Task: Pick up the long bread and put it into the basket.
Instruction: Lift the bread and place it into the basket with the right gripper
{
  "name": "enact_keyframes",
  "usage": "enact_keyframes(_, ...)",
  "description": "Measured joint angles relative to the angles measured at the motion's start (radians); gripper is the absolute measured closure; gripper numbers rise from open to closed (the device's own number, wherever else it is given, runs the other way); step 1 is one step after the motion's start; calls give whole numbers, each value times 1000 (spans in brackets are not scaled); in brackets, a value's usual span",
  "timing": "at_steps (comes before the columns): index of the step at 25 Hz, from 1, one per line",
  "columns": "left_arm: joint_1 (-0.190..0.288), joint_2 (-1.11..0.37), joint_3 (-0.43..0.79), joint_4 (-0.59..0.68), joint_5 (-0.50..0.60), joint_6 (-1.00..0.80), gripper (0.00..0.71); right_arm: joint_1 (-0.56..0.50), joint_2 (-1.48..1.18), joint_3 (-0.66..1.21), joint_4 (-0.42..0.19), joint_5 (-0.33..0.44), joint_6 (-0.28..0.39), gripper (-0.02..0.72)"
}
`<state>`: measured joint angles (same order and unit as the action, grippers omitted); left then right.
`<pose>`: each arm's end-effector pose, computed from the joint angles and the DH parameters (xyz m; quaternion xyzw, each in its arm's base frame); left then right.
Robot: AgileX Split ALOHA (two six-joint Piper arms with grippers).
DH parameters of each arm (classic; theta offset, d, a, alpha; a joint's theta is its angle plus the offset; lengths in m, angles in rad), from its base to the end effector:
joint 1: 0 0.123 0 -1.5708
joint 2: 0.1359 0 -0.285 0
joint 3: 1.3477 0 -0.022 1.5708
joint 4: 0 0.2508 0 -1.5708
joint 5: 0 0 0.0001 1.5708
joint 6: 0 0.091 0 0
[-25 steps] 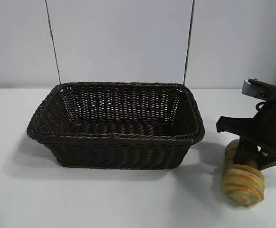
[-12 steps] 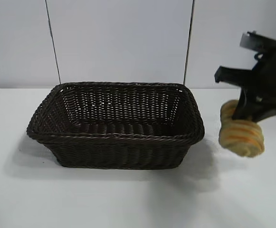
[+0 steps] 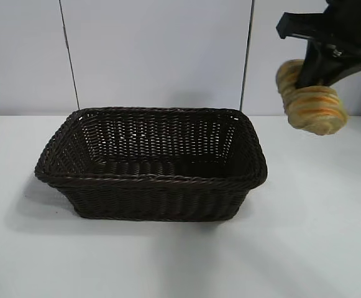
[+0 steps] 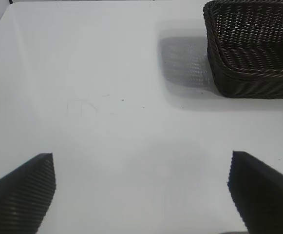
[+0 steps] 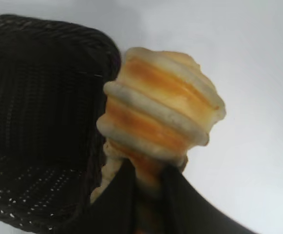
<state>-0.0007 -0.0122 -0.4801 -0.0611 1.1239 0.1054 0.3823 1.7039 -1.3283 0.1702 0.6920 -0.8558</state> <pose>-0.0073 -0.0050 0.2668 0.0482 0.8694 -0.0048 0.4917 0.3426 0.1484 0.2727 -0.5150 0.8036 0.0010 0.2984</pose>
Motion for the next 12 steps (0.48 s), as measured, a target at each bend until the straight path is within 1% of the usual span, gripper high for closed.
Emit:
enact_keyframes(2,0,0,0,0,0,0,16,40,29,-13,16,-61,-99,609)
enact_keyframes(3,0,0,0,0,0,0,16,55,49,-21,20,-88,-134,609)
enact_keyframes(5,0,0,0,0,0,0,16,88,95,-46,24,-122,-176,610)
enact_keyframes(9,0,0,0,0,0,0,15,137,218,-111,26,-136,-222,619)
enact_keyframes(12,0,0,0,0,0,0,16,157,308,-168,27,-141,-229,619)
